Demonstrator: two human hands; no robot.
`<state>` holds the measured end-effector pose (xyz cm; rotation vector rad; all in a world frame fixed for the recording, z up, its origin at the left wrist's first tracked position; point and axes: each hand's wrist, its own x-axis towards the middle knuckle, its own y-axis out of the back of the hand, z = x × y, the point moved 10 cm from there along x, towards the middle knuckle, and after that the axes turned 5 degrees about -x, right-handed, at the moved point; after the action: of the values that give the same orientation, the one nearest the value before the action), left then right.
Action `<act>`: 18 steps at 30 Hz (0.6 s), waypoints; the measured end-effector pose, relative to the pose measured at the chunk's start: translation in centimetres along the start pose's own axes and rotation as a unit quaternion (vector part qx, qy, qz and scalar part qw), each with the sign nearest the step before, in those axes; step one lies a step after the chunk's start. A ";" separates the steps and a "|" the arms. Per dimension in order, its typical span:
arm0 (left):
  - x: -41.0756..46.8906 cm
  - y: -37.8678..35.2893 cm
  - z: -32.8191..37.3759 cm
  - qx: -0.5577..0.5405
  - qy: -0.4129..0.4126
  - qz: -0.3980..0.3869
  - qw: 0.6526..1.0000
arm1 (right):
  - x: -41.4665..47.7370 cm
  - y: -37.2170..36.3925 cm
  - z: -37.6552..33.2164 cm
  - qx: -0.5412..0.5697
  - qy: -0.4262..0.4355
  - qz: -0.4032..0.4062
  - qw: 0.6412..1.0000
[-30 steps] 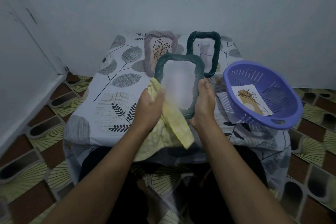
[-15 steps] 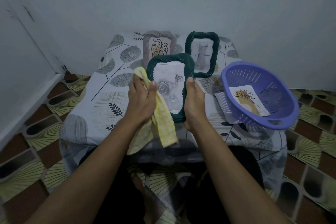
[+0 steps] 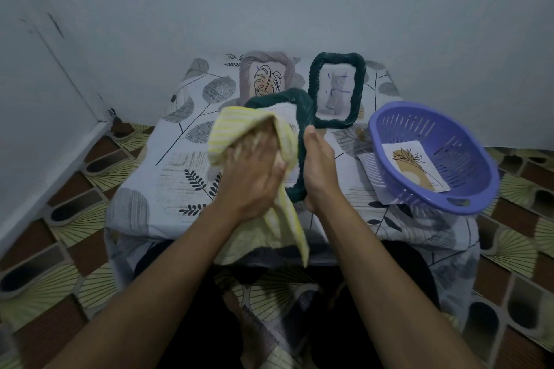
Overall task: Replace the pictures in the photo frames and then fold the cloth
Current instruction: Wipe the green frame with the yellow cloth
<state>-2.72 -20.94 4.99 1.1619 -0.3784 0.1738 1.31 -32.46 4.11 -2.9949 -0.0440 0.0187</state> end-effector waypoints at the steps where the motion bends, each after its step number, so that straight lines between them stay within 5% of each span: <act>1: 0.9 0.5 -1.6 -0.013 0.058 0.005 0.998 | -0.3 -0.4 0.3 -0.002 -0.004 -0.010 1.000; 4: 2.9 1.4 -4.6 -0.066 0.146 0.025 0.987 | -1.0 -1.0 0.9 -0.003 -0.021 -0.018 1.000; 13: 0.6 6.7 -3.1 -0.099 0.078 0.302 0.945 | -1.3 -0.4 0.8 0.010 -0.040 -0.002 0.999; 15: 0.6 6.3 -3.1 -0.107 0.088 0.274 0.952 | -1.4 -0.5 0.9 0.003 -0.036 -0.009 0.999; 18: 1.7 3.4 -3.6 -0.102 0.103 0.131 0.981 | -1.6 -0.8 0.9 -0.010 -0.033 -0.027 0.999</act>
<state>-1.53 -16.44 7.35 0.8789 -0.3547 0.4708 -0.37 -31.56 3.34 -3.0112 -0.1338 0.1125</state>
